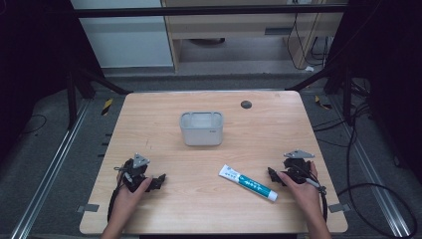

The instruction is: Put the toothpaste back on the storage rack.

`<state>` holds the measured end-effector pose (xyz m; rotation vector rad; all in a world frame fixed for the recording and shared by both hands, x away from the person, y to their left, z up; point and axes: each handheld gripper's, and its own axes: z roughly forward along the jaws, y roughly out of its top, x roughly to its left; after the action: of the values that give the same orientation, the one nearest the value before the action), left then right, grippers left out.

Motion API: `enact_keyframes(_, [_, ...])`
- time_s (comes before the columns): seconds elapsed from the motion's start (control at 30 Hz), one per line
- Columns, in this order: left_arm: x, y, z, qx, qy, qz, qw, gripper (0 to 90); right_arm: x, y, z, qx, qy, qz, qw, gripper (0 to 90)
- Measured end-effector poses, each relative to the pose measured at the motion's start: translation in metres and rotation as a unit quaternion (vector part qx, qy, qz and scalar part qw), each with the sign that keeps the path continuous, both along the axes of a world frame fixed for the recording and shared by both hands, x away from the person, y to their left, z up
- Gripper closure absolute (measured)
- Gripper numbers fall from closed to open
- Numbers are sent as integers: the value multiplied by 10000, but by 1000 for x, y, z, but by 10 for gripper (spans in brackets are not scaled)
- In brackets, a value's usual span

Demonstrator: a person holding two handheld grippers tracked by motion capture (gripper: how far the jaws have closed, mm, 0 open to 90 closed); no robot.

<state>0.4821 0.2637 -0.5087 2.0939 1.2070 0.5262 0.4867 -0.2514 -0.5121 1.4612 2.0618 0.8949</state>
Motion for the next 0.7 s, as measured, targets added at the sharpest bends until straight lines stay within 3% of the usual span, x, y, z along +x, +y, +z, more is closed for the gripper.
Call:
enact_keyframes(0.13, [0,0,0,-17,-4,5,10000,0,-3,0,3,40,-69,88,9999,61])
enact_keyframes(0.23, [0,-1,0,-14,-5,2,10000,0,-7,3,16,-186,-189,196,9995,95])
enact_keyframes(0.4, [-1,-1,0,-11,-1,-5,10000,0,-14,5,26,-293,-126,353,9989,132])
enact_keyframes(0.43, [-1,-1,0,-14,0,-4,10000,0,-18,8,33,-397,-109,504,9979,157])
enact_keyframes(0.57, [-1,-1,0,-17,-3,2,10000,0,-26,12,42,-396,-67,699,9967,175])
enact_keyframes(0.7, [-1,-1,0,-2,7,-14,10000,0,-36,21,53,-507,12,1009,9936,198])
